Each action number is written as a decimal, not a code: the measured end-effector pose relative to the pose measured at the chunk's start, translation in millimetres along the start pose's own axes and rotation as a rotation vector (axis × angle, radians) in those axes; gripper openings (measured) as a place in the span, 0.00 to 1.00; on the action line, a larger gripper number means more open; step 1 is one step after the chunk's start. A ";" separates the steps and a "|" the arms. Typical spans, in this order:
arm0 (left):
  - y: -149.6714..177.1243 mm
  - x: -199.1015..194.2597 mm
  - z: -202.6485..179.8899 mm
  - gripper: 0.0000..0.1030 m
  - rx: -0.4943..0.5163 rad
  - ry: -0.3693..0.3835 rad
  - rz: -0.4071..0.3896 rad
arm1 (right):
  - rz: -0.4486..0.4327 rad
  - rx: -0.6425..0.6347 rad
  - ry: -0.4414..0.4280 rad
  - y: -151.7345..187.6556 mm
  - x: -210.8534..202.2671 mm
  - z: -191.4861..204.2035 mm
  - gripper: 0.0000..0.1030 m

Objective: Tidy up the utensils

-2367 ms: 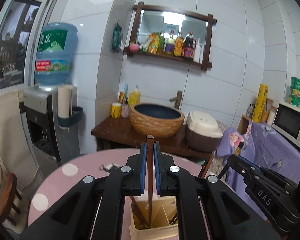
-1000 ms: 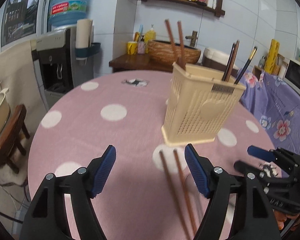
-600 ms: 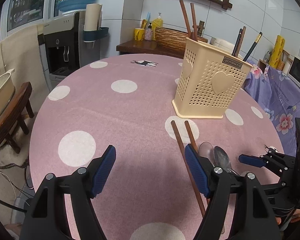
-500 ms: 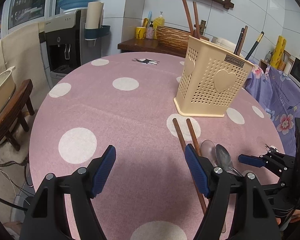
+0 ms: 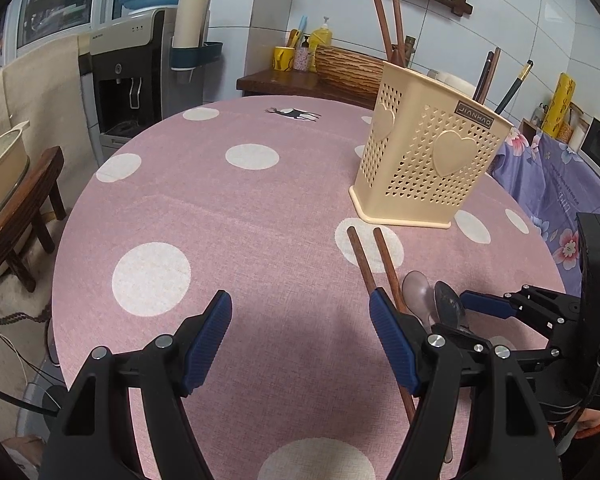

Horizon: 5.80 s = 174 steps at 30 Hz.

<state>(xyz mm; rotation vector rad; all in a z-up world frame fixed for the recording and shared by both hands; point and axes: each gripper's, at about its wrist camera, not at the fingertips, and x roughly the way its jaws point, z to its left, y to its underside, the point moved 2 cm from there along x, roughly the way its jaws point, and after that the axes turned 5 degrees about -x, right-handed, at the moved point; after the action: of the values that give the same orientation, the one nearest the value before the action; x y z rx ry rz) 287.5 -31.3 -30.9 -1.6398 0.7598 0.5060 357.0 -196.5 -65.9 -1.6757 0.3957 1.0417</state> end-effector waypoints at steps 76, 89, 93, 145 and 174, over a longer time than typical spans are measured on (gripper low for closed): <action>-85.8 -34.8 -47.4 0.07 0.063 0.091 -0.147 | -0.309 0.379 -0.001 -19.7 -123.4 -52.1 0.13; -95.1 -55.7 -43.4 0.07 0.053 0.118 -0.201 | -0.168 0.306 -0.008 -34.7 -57.5 -54.3 0.41; -98.4 -63.3 -43.8 0.07 0.053 0.123 -0.227 | -0.077 0.256 0.017 -43.3 -25.2 -43.6 0.41; -100.6 -81.8 -38.0 0.07 0.059 0.136 -0.282 | -0.106 0.203 -0.032 -72.4 -49.1 -29.6 0.36; -100.4 -84.6 -38.9 0.07 0.066 0.138 -0.287 | -0.069 0.131 -0.043 -46.9 -20.7 -40.1 0.50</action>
<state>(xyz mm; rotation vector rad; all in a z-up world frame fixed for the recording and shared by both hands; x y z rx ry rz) 297.9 -43.2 105.1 -1.6999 0.6199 0.1639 395.8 -219.9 -19.1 -1.5372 0.3677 0.9782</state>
